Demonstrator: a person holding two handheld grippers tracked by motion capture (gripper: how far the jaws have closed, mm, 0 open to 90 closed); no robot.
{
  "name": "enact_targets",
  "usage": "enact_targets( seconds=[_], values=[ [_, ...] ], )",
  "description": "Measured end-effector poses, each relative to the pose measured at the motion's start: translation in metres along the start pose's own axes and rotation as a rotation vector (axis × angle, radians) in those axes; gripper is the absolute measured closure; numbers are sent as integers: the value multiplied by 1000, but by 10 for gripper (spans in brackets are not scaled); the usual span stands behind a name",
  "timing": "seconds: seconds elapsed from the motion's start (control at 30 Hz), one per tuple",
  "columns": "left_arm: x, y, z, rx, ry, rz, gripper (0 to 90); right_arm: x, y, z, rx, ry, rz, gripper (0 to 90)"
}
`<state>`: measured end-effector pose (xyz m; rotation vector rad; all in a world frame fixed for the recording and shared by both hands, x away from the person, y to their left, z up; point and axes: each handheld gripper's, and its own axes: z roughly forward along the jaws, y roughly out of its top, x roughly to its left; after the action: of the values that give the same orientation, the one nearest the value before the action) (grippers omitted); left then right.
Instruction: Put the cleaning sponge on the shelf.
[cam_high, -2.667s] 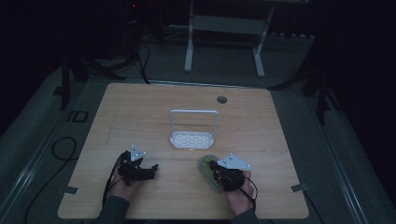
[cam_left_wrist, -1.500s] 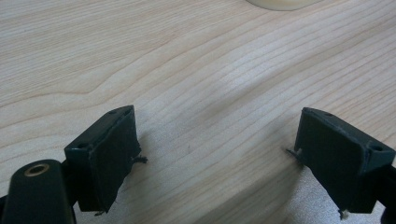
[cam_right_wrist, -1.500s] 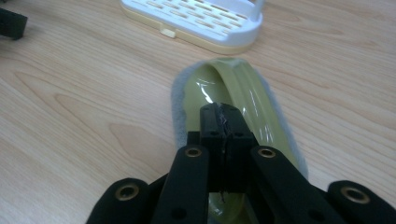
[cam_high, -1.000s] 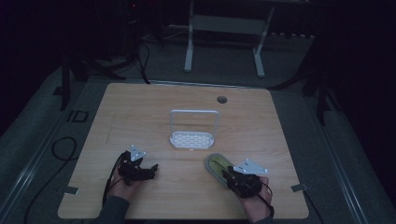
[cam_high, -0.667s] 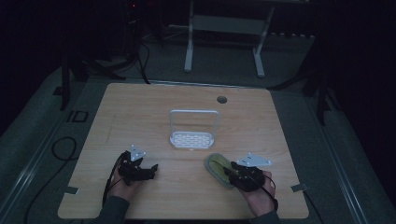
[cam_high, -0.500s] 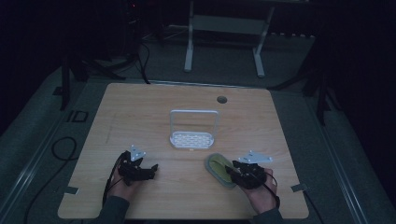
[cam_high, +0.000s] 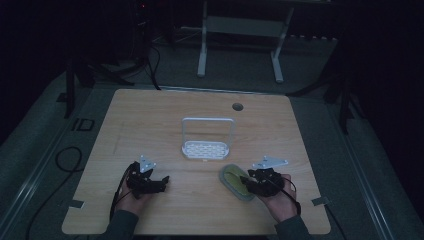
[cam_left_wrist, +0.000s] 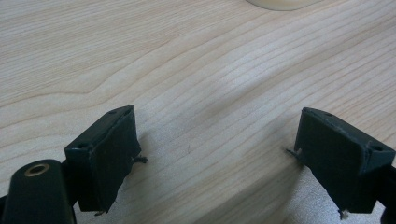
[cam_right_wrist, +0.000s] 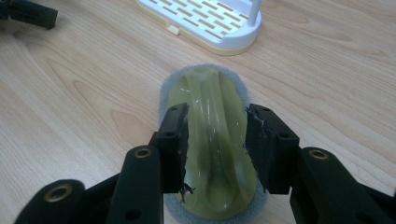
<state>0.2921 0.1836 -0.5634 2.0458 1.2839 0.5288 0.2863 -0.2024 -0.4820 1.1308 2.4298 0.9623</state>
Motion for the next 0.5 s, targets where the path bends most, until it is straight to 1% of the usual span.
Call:
enact_targets(
  seconds=[0.17,0.23,0.5],
  values=[
    [0,0,0,0,0,0,135,-1,4,3,22,7,-11,582],
    [0,0,0,0,0,0,135,-1,6,4,28,19,-12,579],
    [0,0,0,0,0,-1,135,-1,12,8,65,41,-34,567]
  ],
)
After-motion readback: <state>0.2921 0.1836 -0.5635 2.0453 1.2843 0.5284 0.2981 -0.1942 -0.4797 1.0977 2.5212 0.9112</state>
